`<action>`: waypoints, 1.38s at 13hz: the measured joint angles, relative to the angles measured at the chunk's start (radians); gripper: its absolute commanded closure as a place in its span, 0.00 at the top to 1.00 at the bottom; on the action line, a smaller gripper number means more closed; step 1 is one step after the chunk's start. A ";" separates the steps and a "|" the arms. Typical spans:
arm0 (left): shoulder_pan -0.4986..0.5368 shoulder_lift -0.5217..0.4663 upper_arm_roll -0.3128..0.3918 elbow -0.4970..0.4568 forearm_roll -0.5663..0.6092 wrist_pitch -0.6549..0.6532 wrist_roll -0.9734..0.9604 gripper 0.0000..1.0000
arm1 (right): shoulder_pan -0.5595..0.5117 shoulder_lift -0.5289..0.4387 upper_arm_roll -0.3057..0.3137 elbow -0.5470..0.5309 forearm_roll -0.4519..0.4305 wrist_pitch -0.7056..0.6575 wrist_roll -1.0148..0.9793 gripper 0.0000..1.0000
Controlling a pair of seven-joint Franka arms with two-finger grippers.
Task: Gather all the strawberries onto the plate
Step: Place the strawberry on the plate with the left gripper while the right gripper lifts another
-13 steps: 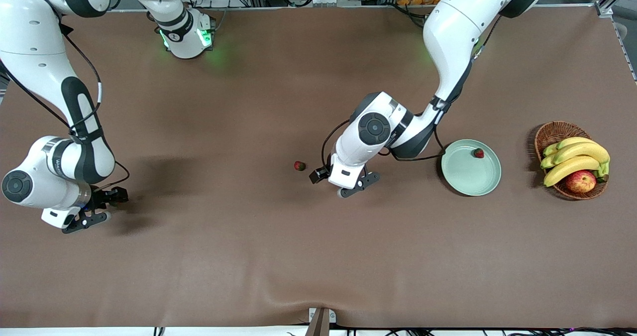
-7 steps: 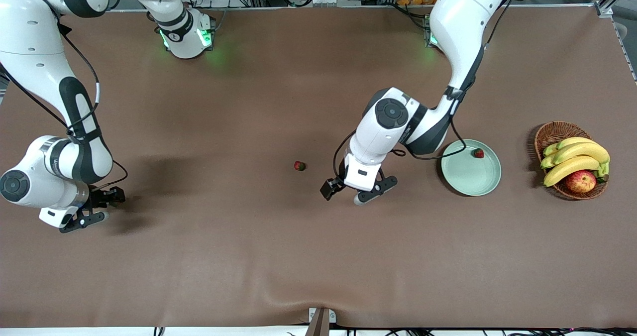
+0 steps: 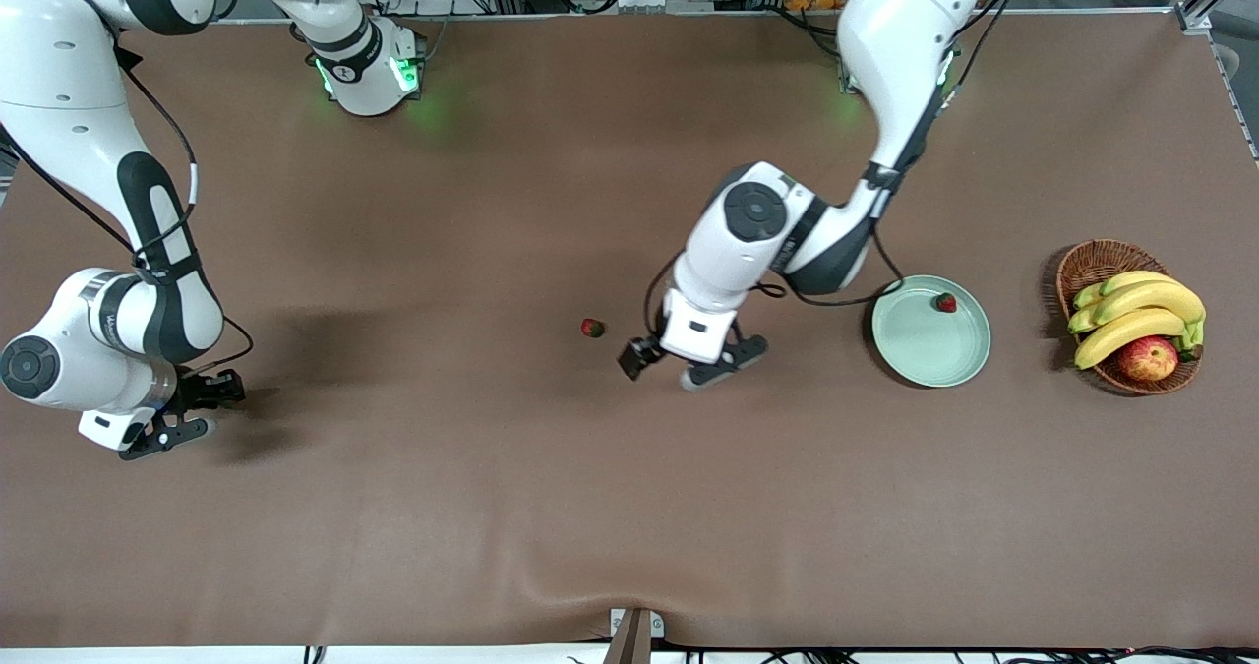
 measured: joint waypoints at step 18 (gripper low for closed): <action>-0.184 0.246 0.040 0.123 -0.005 0.048 -0.010 0.00 | 0.127 -0.011 0.091 0.061 0.031 -0.071 0.249 0.09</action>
